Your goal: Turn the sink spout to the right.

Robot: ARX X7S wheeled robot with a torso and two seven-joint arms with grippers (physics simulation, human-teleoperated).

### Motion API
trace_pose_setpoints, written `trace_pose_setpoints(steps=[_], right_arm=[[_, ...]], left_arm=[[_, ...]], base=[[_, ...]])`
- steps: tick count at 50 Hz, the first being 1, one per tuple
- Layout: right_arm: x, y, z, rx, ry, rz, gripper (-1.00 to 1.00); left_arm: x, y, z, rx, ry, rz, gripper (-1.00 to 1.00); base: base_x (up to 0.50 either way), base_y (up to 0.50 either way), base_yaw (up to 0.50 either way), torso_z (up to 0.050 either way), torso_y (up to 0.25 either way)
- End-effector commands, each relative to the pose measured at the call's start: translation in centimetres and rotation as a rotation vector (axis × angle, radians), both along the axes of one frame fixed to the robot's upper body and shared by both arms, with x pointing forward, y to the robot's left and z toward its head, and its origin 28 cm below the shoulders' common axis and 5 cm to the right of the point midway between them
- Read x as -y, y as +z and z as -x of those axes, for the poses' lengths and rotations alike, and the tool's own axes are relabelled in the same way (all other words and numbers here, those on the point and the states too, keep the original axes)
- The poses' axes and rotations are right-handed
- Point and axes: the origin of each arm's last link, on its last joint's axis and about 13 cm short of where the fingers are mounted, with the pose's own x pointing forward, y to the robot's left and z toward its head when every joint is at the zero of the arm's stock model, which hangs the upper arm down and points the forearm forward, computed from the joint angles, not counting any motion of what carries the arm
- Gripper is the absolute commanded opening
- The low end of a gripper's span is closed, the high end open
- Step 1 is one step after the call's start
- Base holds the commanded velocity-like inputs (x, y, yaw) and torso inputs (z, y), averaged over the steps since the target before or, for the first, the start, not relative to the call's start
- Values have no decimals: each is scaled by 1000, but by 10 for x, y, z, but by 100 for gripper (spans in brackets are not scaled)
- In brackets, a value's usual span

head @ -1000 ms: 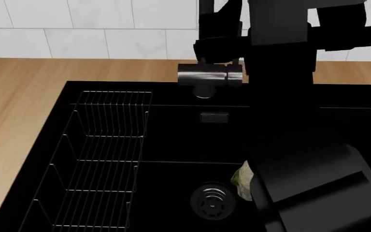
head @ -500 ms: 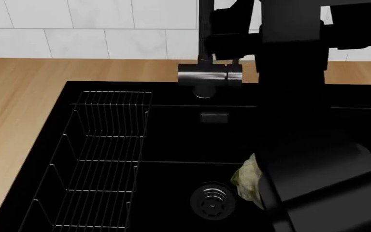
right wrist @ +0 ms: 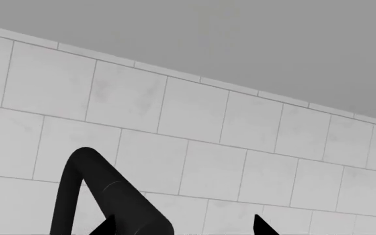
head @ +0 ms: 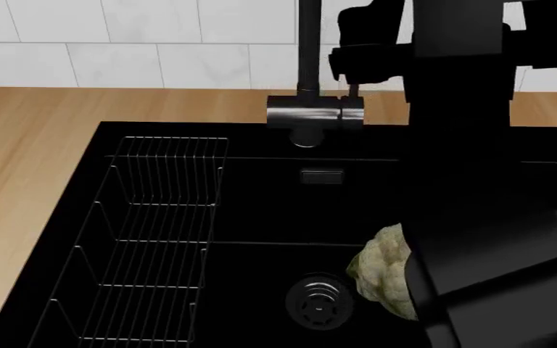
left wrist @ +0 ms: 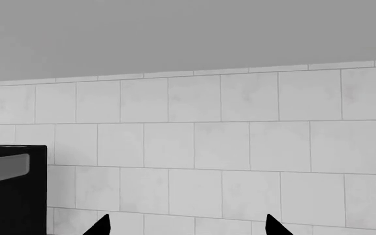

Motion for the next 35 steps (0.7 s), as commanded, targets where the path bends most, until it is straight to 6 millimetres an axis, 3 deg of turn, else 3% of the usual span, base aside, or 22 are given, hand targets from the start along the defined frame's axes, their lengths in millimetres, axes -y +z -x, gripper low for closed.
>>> trace_pose_setpoints(steps=[1,17,35], right_arm=[[5,-4,-3,-19,-34,37,100],[15,9,-8,12,-65,35,100],[23,9,-22,-8,-86,47,100]], left_arm=[[0,0,0,1,1,0,100],[0,1,1,4,8,0,100],[0,0,0,7,3,1,100]], base=[[0,0,0,0,0],[0,0,0,0,0],[0,0,0,0,0]])
